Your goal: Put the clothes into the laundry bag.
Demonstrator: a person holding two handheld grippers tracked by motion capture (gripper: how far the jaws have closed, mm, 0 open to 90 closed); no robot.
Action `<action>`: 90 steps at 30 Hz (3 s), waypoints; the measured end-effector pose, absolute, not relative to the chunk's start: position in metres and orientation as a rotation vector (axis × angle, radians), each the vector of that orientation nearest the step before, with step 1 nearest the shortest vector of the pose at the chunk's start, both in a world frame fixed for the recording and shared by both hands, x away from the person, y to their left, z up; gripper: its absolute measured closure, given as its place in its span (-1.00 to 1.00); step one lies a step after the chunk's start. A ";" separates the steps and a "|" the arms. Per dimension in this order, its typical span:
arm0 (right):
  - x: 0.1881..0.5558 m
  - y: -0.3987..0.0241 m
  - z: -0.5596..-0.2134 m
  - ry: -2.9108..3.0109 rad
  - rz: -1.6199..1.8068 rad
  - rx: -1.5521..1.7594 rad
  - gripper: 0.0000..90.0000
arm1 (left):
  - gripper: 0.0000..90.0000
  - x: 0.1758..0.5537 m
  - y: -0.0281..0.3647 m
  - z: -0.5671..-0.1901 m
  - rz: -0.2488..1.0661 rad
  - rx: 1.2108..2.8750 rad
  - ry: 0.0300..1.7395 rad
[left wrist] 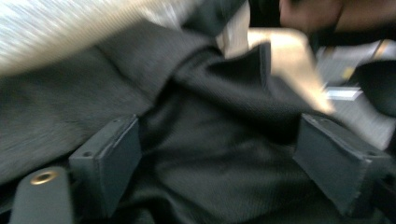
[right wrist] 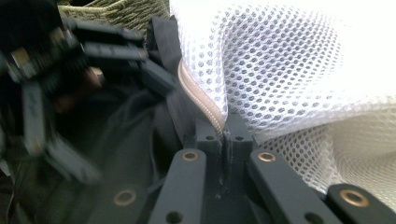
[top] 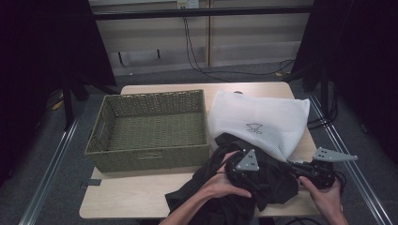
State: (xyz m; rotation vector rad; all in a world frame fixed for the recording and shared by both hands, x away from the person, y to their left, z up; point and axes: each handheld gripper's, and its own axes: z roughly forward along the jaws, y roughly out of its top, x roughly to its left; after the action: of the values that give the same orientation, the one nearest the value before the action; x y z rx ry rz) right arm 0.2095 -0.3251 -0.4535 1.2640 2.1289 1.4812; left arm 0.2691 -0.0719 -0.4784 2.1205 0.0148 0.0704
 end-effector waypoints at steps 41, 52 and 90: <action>0.193 -0.292 -0.403 2.177 1.583 1.133 0.94 | 0.61 0.321 -0.088 -0.462 0.089 2.064 0.502; 0.199 -0.308 -0.456 2.203 1.483 1.288 0.94 | 0.17 0.313 -0.081 -0.466 0.041 2.013 0.430; 0.253 -0.279 -0.397 2.194 1.397 1.083 0.23 | 0.20 0.285 0.004 -0.502 0.006 2.029 0.382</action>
State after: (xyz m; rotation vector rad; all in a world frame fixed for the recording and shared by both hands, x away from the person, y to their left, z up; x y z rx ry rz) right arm 0.2527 -0.2790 -0.3972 1.0827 2.1936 1.3965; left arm 0.2850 0.0040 -0.5022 2.0289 0.3815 0.0062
